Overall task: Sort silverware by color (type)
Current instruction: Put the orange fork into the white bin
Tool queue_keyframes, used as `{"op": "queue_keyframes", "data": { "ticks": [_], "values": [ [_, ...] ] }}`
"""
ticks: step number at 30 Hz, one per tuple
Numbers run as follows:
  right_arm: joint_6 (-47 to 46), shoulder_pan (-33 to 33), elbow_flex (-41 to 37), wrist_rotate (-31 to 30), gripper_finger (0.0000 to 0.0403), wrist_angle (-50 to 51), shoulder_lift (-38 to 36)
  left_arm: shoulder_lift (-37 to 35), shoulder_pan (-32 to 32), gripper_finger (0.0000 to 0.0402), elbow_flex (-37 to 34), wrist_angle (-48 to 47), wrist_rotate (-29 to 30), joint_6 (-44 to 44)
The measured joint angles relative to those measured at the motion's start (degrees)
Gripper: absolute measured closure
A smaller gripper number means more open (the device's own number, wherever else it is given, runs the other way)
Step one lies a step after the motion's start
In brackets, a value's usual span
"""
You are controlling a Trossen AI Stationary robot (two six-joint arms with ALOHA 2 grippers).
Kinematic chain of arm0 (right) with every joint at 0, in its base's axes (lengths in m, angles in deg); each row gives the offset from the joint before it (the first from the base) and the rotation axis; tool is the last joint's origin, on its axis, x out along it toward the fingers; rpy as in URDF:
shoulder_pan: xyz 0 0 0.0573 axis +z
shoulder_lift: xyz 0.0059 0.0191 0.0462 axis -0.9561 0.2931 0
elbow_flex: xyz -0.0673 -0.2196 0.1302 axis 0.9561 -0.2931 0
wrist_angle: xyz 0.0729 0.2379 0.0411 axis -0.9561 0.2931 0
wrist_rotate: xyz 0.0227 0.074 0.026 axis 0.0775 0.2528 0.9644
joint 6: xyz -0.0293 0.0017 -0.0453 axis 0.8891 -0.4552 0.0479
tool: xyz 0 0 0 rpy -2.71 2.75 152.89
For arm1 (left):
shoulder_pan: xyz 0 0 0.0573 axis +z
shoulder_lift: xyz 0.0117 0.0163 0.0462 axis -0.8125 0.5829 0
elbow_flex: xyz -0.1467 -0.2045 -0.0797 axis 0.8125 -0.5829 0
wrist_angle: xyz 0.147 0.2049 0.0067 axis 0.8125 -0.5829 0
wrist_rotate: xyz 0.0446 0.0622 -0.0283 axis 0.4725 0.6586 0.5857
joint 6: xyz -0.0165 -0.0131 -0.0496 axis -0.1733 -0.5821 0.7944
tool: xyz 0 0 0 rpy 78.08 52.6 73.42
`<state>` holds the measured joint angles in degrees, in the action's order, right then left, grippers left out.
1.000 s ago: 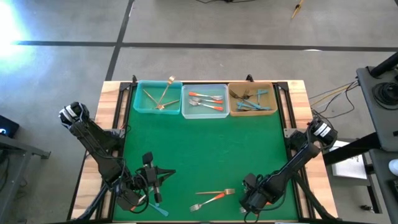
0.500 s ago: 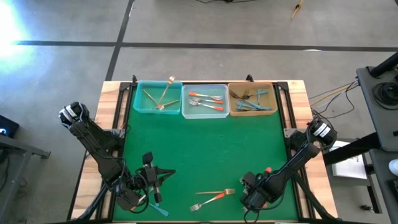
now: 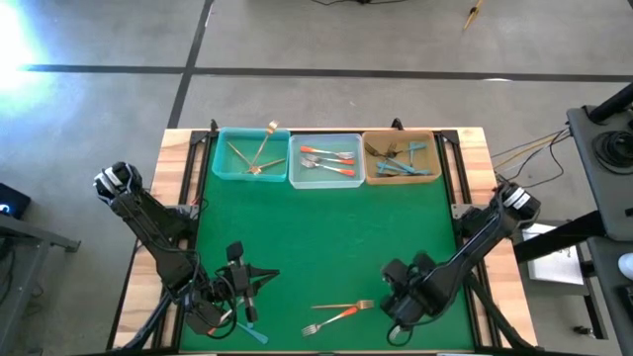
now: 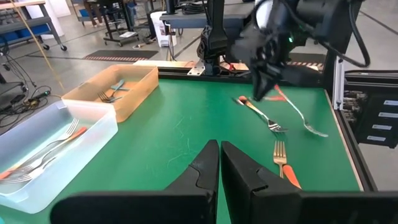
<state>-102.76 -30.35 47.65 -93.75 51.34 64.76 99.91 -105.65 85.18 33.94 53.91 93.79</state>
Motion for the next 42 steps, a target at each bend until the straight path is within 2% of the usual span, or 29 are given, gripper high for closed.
{"op": "queue_keyframes", "data": {
  "ticks": [7,14,19,22,26,28,33,38,42],
  "values": [
    [9.56,-5.09,5.16,-11.3,0.0393,8.3,-2.76,0.0,0.04,0.0401,-0.71,0.0,0.02,-0.02],
    [26.3,-15.75,7.25,-34.72,0.0393,7.15,-5.7,0.0,0.46,0.0401,-1.18,0.01,0.13,-0.02],
    [40.24,-25.24,7.05,-52.48,0.0393,0.27,-5.85,0.0,0.46,0.0401,-1.47,-0.04,0.14,-0.04],
    [48.79,-30.97,6.28,-56.9,0.0393,-8.19,-5.15,0.0,0.42,0.0401,-1.56,-0.25,0.11,-0.04],
    [63.22,-38.21,4.49,-54.86,0.0393,-22.74,-3.14,0.0,0.42,0.0401,-1.64,-1.35,0.09,-0.07],
    [71.49,-41.67,3.33,-50.66,0.0394,-31.72,-2.06,0.0,0.42,0.0401,-1.64,-2.02,0.09,-0.07],
    [87.0,-50.03,2.13,-29.27,0.0394,-51.65,1.26,0.0,0.42,0.0401,-1.8,-2.36,0.07,-0.03],
    [93.85,-56.1,3.84,-17.88,0.0394,-56.78,4.16,0.0,0.42,0.0401,-1.88,-2.43,0.07,0.09],
    [98.49,-59.35,3.77,-2.33,0.0394,-56.14,5.27,0.0,0.42,0.0401,-1.88,-3.04,0.07,0.09]
  ]
}}
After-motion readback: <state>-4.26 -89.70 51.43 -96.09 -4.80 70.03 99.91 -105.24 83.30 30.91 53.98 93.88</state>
